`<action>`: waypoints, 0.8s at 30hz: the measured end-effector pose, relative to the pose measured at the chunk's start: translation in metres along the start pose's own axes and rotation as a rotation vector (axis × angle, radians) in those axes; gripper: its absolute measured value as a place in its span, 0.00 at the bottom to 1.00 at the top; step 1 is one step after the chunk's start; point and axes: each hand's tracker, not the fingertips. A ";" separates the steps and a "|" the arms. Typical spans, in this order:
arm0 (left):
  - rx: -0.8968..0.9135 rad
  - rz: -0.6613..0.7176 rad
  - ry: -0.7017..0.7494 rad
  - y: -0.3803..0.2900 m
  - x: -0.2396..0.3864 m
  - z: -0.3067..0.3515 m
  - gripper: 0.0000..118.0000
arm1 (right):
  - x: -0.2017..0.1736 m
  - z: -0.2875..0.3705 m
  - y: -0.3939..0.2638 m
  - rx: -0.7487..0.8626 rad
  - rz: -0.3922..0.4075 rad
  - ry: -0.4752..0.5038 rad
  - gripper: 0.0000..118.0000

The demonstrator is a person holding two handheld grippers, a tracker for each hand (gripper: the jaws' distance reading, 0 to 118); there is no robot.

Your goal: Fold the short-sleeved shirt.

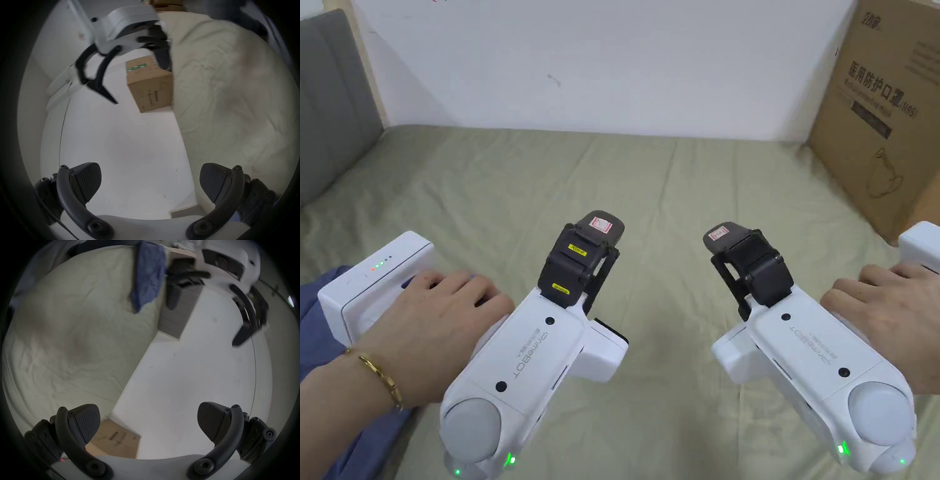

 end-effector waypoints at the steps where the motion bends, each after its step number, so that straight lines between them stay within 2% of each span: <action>1: -0.016 0.061 0.030 -0.001 -0.004 -0.001 1.00 | 0.007 0.001 -0.002 -0.035 -0.102 -0.006 0.99; 2: -0.038 0.187 0.045 -0.006 -0.011 -0.002 1.00 | 0.016 0.001 -0.004 -0.059 -0.227 -0.004 0.99; 4: -0.163 0.602 0.046 -0.012 -0.036 -0.007 1.00 | 0.041 -0.002 -0.012 -0.128 -0.640 0.033 0.99; 5: -0.226 0.857 0.058 -0.019 -0.050 -0.010 1.00 | 0.051 -0.001 -0.022 -0.185 -0.895 0.022 0.99; 7: -0.289 1.293 0.133 -0.041 -0.064 -0.010 1.00 | 0.062 0.006 -0.040 -0.177 -1.385 -0.028 0.99; 9: -0.353 1.541 0.219 -0.051 -0.064 -0.009 1.00 | 0.057 0.010 -0.050 -0.179 -1.743 -0.043 0.99; 10: -0.380 1.628 0.252 -0.054 -0.062 -0.008 1.00 | 0.053 0.010 -0.053 -0.204 -1.887 -0.053 0.99; 11: -0.397 1.689 0.269 -0.055 -0.058 -0.006 1.00 | 0.047 0.011 -0.053 -0.228 -1.979 -0.071 0.99; 13: -0.421 1.771 0.287 -0.053 -0.049 -0.002 1.00 | 0.035 0.013 -0.046 -0.280 -2.085 -0.143 0.99; 14: -0.430 1.783 0.288 -0.047 -0.045 0.000 1.00 | 0.030 0.014 -0.042 -0.296 -2.097 -0.182 0.99; 18: -0.452 1.773 0.266 -0.033 -0.030 0.005 1.00 | 0.016 0.019 -0.027 -0.347 -2.085 -0.219 0.99; 21: -0.477 1.778 0.227 -0.031 -0.021 0.007 1.00 | 0.014 0.021 -0.023 -0.354 -2.091 -0.217 0.99; 24: -0.484 1.769 0.213 -0.026 -0.017 0.008 1.00 | 0.013 0.021 -0.022 -0.338 -2.061 -0.199 0.99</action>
